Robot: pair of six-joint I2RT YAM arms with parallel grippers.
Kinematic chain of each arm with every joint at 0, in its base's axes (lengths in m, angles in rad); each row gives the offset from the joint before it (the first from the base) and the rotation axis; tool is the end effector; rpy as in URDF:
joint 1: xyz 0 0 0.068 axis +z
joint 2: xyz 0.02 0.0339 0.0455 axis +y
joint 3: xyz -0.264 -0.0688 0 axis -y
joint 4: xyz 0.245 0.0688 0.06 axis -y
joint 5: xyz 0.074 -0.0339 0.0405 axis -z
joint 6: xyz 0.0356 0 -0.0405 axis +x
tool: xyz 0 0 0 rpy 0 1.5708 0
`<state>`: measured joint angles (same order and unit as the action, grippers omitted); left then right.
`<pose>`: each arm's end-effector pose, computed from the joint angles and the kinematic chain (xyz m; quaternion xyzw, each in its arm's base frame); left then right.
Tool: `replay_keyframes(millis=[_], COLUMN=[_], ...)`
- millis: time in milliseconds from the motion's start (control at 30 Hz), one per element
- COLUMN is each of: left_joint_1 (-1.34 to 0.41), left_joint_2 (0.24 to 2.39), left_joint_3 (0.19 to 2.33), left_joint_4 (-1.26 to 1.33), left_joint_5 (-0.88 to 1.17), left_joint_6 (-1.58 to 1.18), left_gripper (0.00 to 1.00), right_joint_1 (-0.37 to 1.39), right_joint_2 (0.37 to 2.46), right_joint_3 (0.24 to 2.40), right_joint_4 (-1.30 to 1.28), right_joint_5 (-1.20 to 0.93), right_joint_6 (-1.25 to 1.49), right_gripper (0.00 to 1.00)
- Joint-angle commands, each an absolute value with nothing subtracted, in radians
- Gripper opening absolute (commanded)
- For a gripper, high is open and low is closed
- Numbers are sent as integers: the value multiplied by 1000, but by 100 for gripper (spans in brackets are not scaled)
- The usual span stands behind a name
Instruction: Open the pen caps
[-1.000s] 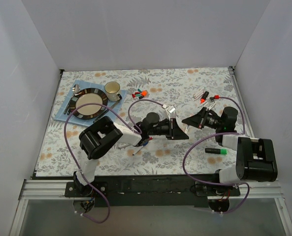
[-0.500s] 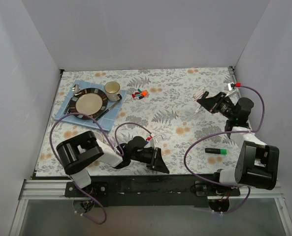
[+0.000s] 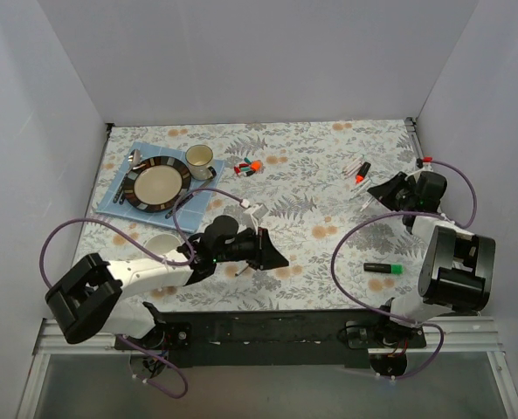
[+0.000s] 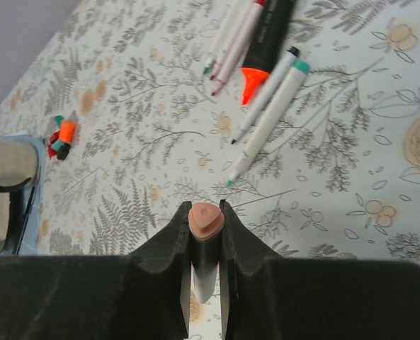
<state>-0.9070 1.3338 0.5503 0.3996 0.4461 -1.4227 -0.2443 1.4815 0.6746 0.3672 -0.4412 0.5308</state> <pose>0.1557 -0.2240 0.2000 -0.0865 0.8133 -0.5735 0.0469 0.3000 -0.0591 0.1958 0.2028 0.8071 0.2575 0.4912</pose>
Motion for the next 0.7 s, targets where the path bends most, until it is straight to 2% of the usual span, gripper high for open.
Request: replay_keyframes(millis=[0, 133, 333, 567, 600, 667], left_joint_1=[-850, -818, -762, -675, -657, -646], left_joint_2=[1244, 1209, 1198, 1259, 1288, 1327], left_joint_3=[549, 537, 538, 584, 597, 648], left_joint_4=[319, 295, 276, 293, 305, 308], left_joint_5=[385, 368, 360, 377, 385, 383], left_joint_6=[-1353, -1342, -1328, -1316, -1327, -1324], left_gripper=[0, 0, 0, 0, 0, 0], right_joint_1=[-264, -270, -273, -298, -302, -317], right_joint_2=[1571, 1647, 1772, 1786, 1783, 1770], right_joint_3=[762, 808, 920, 920, 919, 905], right_joint_4=[276, 270, 258, 294, 296, 310], right_joint_5=[-354, -368, -431, -475, -488, -505], right_joint_6=[535, 558, 603, 637, 644, 650], right_gripper=[1, 6, 20, 45, 55, 56])
